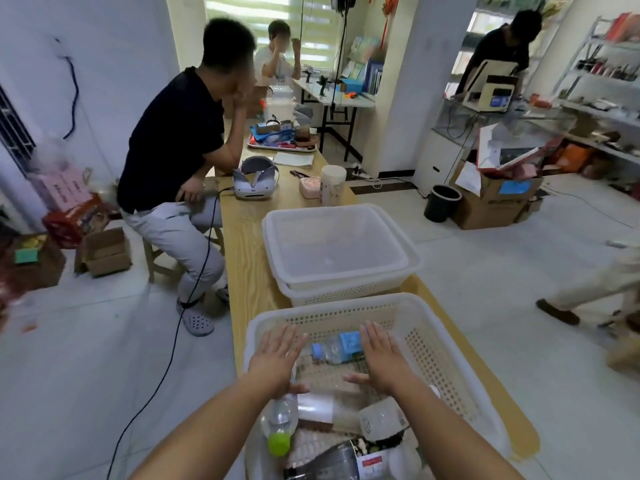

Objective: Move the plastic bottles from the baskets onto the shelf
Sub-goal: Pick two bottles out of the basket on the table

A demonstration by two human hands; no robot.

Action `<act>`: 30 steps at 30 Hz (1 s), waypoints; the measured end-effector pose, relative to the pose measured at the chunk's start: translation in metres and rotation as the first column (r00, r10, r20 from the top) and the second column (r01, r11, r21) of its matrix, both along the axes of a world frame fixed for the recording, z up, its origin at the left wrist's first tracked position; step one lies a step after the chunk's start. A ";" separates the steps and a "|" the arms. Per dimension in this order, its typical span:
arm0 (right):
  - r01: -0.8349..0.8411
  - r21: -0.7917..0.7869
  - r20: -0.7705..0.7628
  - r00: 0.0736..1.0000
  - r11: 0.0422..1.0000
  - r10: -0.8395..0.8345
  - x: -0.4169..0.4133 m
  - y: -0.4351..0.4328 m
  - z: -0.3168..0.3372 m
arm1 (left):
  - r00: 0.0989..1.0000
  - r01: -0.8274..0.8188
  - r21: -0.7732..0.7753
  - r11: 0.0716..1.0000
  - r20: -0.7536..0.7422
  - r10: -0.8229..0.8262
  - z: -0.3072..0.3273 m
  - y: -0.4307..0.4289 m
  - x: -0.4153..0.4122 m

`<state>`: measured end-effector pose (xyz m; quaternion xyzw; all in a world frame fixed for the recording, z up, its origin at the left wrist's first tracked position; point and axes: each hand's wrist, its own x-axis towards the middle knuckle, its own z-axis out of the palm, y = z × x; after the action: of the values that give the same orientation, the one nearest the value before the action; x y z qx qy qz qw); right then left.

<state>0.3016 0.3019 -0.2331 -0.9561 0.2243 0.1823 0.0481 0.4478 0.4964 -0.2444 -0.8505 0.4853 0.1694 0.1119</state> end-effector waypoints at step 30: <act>-0.012 0.025 -0.059 0.998 1.000 0.013 0.033 -0.039 -0.065 | 0.940 0.265 0.155 0.952 -0.264 -0.218 0.003 -0.002 0.027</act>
<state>0.3349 0.2627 -0.2982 -0.9510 0.2175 0.2134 0.0522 0.4751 0.4944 -0.2417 -0.7424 0.5783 0.3025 0.1514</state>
